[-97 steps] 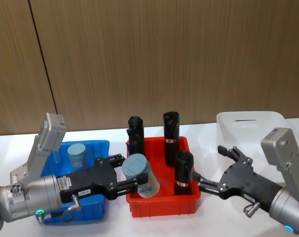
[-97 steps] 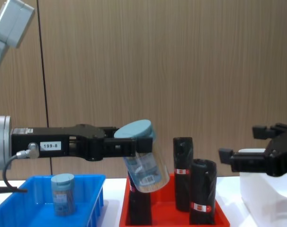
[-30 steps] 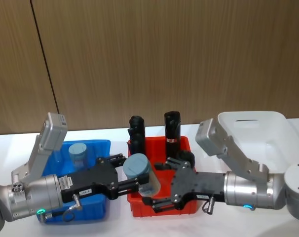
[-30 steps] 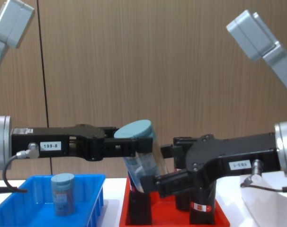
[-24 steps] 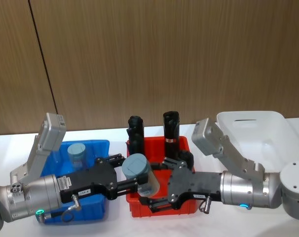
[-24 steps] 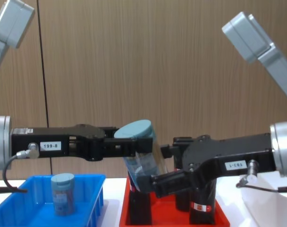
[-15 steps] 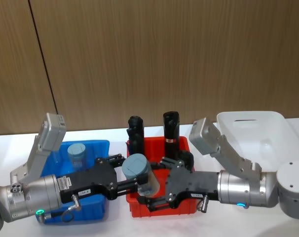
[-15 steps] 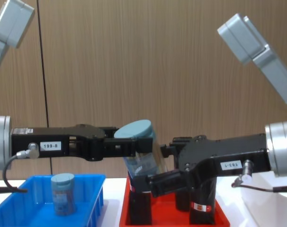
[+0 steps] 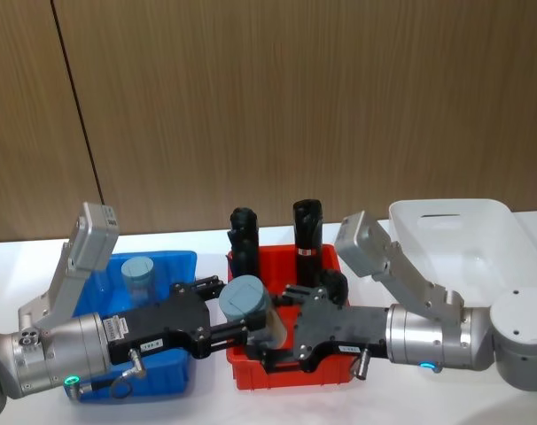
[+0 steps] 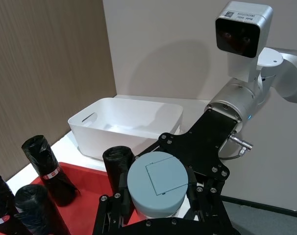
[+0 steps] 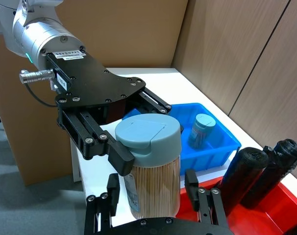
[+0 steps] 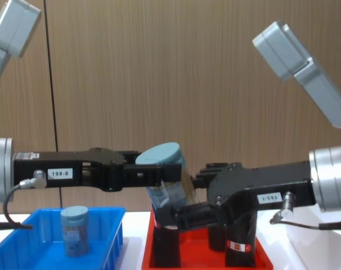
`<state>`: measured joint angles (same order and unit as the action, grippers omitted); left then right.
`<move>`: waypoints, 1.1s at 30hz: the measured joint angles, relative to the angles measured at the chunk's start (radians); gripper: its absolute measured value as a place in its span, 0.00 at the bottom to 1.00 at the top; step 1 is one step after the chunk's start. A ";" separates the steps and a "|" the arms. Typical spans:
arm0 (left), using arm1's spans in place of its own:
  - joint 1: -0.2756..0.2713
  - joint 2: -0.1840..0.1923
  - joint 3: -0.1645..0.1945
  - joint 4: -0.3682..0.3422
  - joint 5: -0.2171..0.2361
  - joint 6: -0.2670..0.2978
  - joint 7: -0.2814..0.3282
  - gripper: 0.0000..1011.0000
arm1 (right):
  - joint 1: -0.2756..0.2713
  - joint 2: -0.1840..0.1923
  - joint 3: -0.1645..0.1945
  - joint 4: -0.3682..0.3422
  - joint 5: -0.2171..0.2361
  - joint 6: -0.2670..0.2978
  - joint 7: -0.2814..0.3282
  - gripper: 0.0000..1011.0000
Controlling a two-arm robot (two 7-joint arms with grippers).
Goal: Pick the cotton swabs from the blue box and place them into the white box.
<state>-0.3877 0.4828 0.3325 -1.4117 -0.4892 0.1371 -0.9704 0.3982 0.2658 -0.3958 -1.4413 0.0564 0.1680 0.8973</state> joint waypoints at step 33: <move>0.000 0.000 0.000 0.000 0.000 0.000 0.000 0.99 | 0.002 0.019 -0.015 0.010 0.018 -0.017 -0.020 0.62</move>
<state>-0.3877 0.4828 0.3325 -1.4118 -0.4891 0.1371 -0.9705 0.4004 0.2847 -0.4108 -1.4312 0.0748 0.1510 0.8772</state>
